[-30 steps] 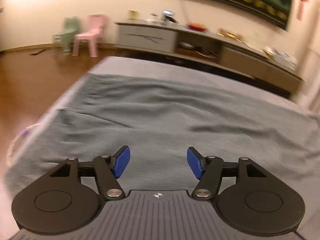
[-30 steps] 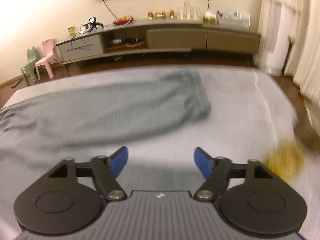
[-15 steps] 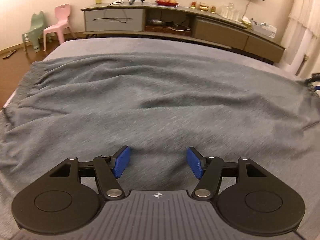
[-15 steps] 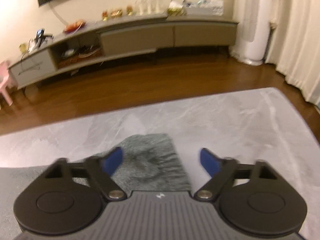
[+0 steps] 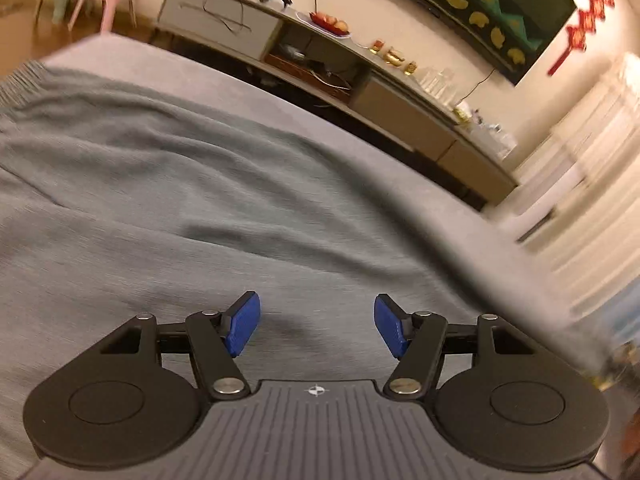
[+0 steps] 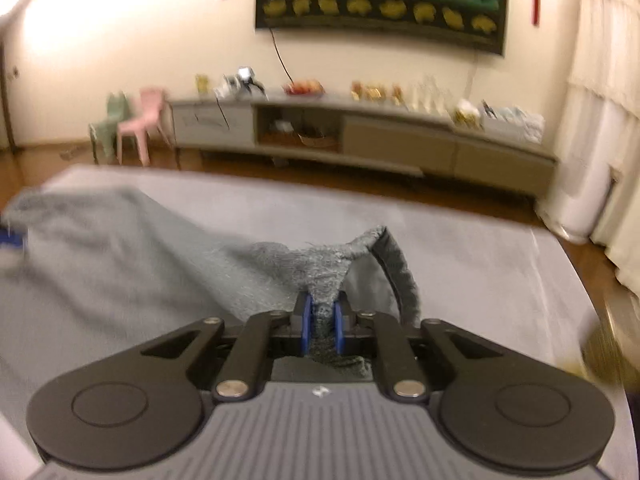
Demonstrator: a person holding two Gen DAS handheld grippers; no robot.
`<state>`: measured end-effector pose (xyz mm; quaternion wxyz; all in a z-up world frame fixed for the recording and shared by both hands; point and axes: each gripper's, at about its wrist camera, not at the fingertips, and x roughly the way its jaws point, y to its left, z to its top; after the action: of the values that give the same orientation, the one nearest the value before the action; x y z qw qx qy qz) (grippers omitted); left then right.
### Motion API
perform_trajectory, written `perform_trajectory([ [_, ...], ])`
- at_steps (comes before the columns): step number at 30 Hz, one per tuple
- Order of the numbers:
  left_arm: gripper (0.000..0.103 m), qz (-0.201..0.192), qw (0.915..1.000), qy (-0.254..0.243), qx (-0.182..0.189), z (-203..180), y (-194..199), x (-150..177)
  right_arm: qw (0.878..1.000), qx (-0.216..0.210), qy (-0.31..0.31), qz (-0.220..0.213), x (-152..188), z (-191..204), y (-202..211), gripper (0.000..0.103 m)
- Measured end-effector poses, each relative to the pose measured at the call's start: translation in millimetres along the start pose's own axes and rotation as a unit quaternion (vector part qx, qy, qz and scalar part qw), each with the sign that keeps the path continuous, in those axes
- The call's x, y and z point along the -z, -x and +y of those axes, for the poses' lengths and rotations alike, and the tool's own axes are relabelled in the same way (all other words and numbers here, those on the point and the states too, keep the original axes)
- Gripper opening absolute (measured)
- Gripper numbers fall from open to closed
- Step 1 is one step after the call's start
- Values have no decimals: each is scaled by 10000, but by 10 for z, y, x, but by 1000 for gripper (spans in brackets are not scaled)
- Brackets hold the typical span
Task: Fold clothes
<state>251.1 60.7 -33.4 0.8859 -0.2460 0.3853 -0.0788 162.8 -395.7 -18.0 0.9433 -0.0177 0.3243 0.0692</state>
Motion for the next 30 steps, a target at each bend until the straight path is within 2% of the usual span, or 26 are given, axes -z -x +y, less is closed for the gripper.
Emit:
perform_trajectory([
  [2,67,68,9996,235,129,-73,-131,-35,9990,21,-350,281,237,-64,-21,11],
  [4,67,119,9979,576,278,-114,-299,-95,9977,97,-441,498,381,-84,-82,11],
  [6,69,153,9960,797,368,-160,-468,-165,9979,73,-436,484,382,-72,-73,11],
  [10,69,61,9945,985,355,-280,-716,-357,9951,-84,-982,23,304,-178,15,11],
  [13,73,95,9935,1095,300,-252,-867,-465,9856,-348,-1590,-460,253,-355,105,11],
  [20,73,172,9908,1329,171,-183,-1217,-714,9642,-581,-2429,-891,313,-644,163,11],
  [24,73,158,9920,1251,55,-161,-1410,-903,9666,-617,-2348,-818,328,-687,95,11],
  [25,64,149,9925,1217,4,-168,-1462,-956,9675,-602,-2334,-764,335,-696,72,11],
  [26,24,157,9930,1173,-65,-183,-1502,-996,9682,-569,-2341,-674,343,-710,41,11],
  [27,4,178,9934,1120,-149,-205,-1531,-1025,9690,-534,-2338,-587,351,-720,15,11],
  [30,2,-58,9950,1001,9,-301,-1202,-1011,9730,-429,-2234,-386,373,-720,-16,11],
])
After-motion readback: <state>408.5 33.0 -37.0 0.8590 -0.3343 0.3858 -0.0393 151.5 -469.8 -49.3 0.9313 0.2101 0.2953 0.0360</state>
